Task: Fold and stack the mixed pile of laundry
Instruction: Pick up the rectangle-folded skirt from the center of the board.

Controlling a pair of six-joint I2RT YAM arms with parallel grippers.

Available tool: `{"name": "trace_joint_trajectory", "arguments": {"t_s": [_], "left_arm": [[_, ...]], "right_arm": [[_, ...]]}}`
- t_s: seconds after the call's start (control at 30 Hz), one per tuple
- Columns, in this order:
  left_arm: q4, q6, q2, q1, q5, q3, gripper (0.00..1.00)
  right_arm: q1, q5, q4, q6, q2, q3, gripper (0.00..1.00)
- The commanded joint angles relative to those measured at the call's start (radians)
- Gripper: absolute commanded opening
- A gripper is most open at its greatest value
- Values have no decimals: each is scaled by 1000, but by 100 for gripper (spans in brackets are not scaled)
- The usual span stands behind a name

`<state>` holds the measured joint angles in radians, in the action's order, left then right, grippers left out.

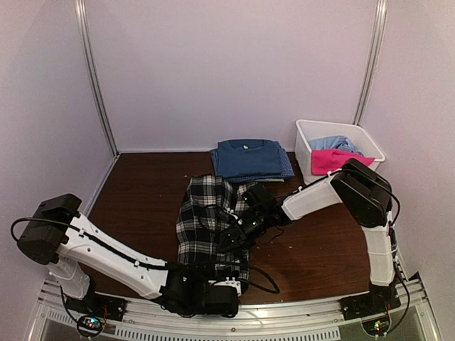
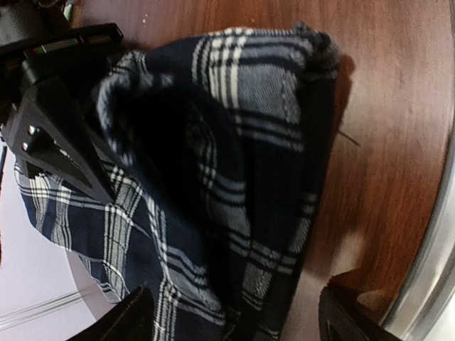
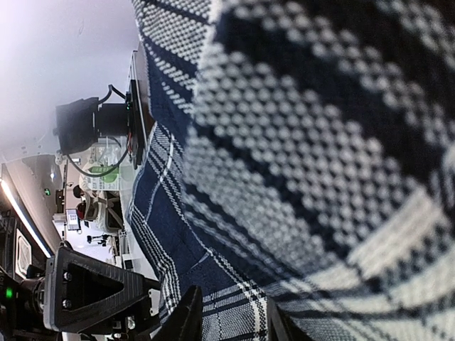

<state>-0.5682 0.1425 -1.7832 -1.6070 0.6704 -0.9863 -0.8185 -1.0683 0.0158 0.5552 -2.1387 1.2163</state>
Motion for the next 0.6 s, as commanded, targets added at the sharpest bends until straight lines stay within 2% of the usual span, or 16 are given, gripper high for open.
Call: {"name": "trace_joint_trajectory", "arguments": {"t_s": [0.0,0.13,0.27,0.47,0.5,0.57], "left_arm": [[50,-18,-87,2,59,-26,82],[13,30,-119,8,148,-35,79],[-50,77,-95,48,218,-34,69],[-17,5,-26,82,206,-15,41],[-8,-14,-15,82,189,-14,33],[8,-52,14,81,140,-10,21]], "right_arm": [[2,14,-38,-57,-54,-21,32],[2,-5,-43,-88,-68,-47,31],[-6,-22,-26,-100,-69,-75,29],[-28,-49,-18,-106,-61,-80,26],[-30,-51,-19,-104,-60,-78,25],[-30,-55,-18,-100,-54,-73,25]]}}
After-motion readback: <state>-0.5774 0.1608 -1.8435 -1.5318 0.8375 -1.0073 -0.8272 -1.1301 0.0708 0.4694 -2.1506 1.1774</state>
